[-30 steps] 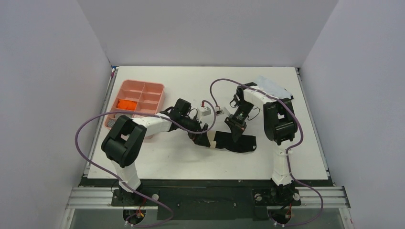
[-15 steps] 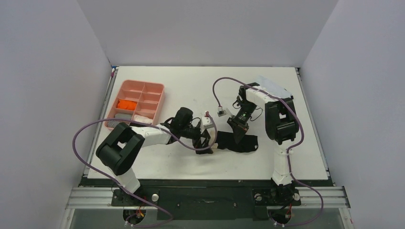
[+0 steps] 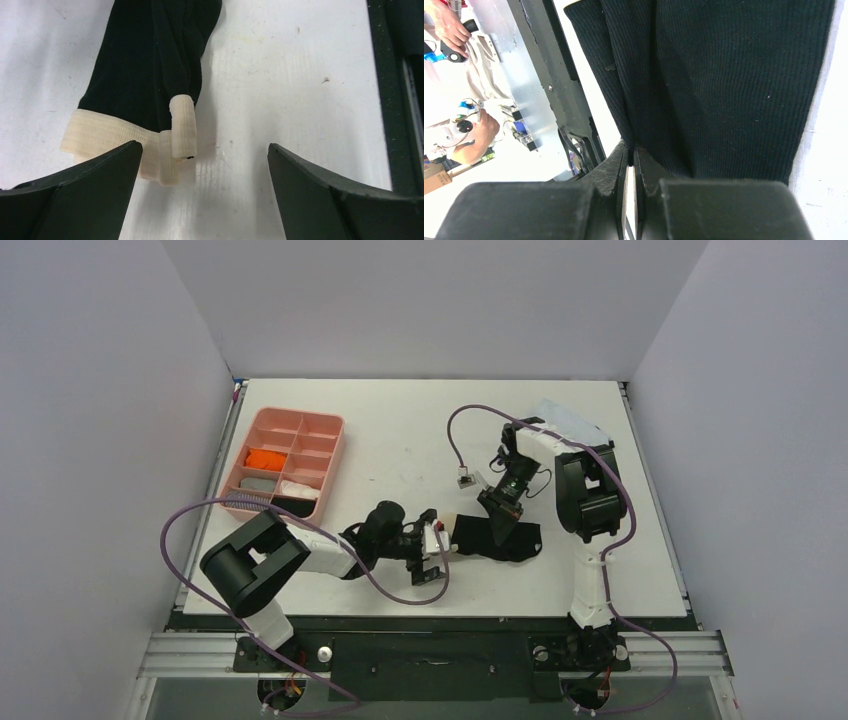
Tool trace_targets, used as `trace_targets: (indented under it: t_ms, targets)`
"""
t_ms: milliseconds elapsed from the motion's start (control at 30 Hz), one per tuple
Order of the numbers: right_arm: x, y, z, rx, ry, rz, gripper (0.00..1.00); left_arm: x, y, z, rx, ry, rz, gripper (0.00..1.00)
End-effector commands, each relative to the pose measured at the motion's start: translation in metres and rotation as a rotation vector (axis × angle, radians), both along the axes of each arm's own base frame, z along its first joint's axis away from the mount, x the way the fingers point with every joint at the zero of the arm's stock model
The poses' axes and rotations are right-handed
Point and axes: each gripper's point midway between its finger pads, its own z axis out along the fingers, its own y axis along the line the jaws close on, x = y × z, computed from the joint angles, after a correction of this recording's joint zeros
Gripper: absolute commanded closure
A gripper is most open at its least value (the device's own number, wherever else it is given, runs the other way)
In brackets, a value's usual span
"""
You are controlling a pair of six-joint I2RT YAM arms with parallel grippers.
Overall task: Roll the underwear
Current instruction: Fold the underwear at the center of the board.
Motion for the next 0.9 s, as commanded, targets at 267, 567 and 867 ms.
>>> trace_targets:
  t_ms: [267, 567, 867]
  targets:
    - [-0.005, 0.005, 0.009, 0.051, 0.017, -0.012, 1.0, 0.033, -0.014, 0.026, -0.104, -0.256, 0.059, 0.11]
    - [-0.006, 0.003, 0.008, 0.04, 0.015, -0.007, 1.0, 0.025, -0.012, 0.01, -0.09, -0.256, 0.007, 0.14]
    - [-0.008, -0.001, 0.01, 0.041, 0.008, -0.006, 1.0, 0.017, -0.011, 0.004, -0.116, -0.26, -0.059, 0.15]
